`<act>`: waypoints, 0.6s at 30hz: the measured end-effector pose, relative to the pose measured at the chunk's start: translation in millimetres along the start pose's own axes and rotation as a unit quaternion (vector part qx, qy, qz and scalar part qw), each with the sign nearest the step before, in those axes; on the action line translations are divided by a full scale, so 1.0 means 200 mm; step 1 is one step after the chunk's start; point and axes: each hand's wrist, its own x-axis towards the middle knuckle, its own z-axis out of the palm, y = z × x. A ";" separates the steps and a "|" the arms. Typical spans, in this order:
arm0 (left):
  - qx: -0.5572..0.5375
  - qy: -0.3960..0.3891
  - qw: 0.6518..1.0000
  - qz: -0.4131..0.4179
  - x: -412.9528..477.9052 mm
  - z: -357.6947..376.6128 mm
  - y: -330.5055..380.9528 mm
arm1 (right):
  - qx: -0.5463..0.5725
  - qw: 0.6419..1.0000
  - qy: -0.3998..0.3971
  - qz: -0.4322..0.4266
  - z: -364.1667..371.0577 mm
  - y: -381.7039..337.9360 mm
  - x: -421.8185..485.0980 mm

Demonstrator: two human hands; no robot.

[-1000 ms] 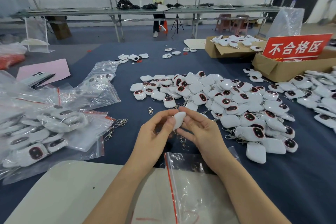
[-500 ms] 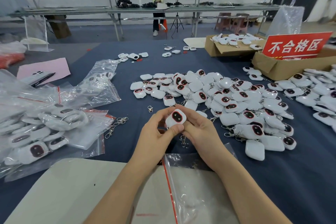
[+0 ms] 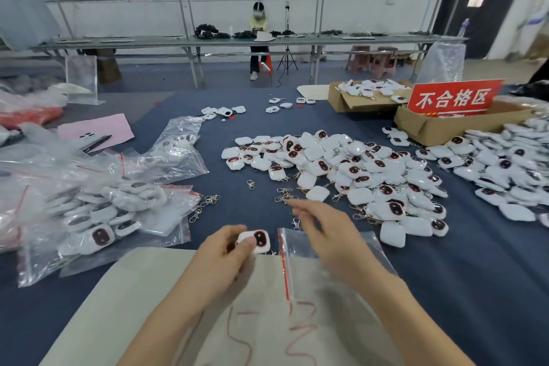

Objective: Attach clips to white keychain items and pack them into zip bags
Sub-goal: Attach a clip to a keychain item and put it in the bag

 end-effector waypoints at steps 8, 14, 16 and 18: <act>0.024 -0.087 0.996 0.018 -0.13 0.07 0.09 | -0.046 0.998 -0.005 0.034 0.09 0.10 -0.07; 0.054 -0.075 0.996 -0.009 -0.14 0.18 0.09 | 0.000 0.999 -0.009 0.039 0.08 0.09 -0.08; 0.093 -0.042 0.995 0.019 -0.14 0.18 0.08 | 0.025 0.999 -0.006 0.046 0.06 0.08 -0.08; 0.124 -0.001 0.991 0.051 -0.16 0.18 0.09 | 0.036 0.998 -0.018 0.051 0.05 0.07 -0.08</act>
